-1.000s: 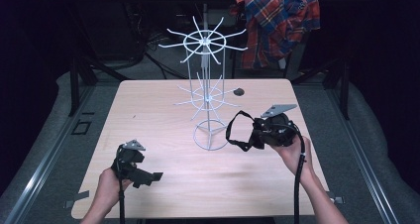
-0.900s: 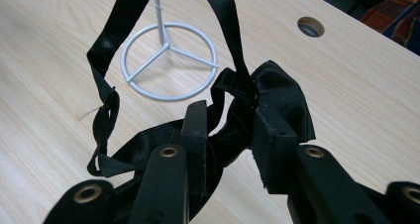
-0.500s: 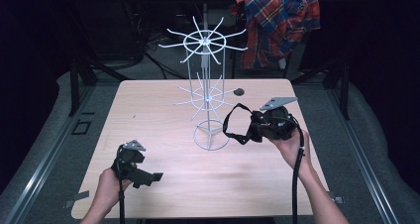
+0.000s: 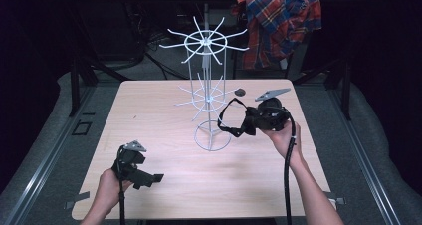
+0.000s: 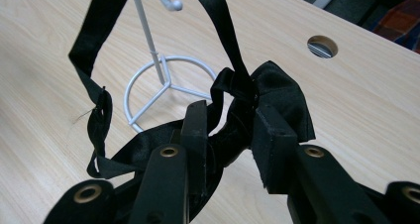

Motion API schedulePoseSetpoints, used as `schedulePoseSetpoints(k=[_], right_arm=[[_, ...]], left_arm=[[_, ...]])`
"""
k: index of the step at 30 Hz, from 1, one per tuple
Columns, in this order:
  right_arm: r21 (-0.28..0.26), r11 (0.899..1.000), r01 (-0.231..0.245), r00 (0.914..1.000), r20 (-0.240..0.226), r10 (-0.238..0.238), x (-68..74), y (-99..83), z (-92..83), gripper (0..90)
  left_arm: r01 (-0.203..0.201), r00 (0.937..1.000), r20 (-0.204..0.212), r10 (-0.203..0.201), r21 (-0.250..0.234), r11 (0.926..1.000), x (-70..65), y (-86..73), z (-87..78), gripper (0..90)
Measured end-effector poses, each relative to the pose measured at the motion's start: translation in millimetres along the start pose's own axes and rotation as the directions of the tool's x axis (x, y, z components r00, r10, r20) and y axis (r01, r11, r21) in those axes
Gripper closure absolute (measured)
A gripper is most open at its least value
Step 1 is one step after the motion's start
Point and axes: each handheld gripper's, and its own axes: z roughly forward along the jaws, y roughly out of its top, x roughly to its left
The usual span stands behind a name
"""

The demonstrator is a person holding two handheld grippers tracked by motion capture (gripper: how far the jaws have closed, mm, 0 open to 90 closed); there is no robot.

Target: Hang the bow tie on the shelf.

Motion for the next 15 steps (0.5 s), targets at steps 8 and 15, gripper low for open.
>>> schedulePoseSetpoints(k=[8, 15], right_arm=[[0.02, 0.999, 0.027, 0.9994, -0.02, -0.027, 10.1, 3.7, 12.5, 69.4], [0.039, 0.999, 0.035, 0.9989, -0.031, -0.034, 13.5, 1.2, 18.3, 69.4]], left_arm=[[0.001, 1.0, 0.0, -0.001, -0.001, 1.0, -0.6, 0.0, 0.3, 0.0], [-0.005, 1.0, 0.001, 0.005, 0.004, 1.0, -0.6, 0.3, 0.3, 0.1]])
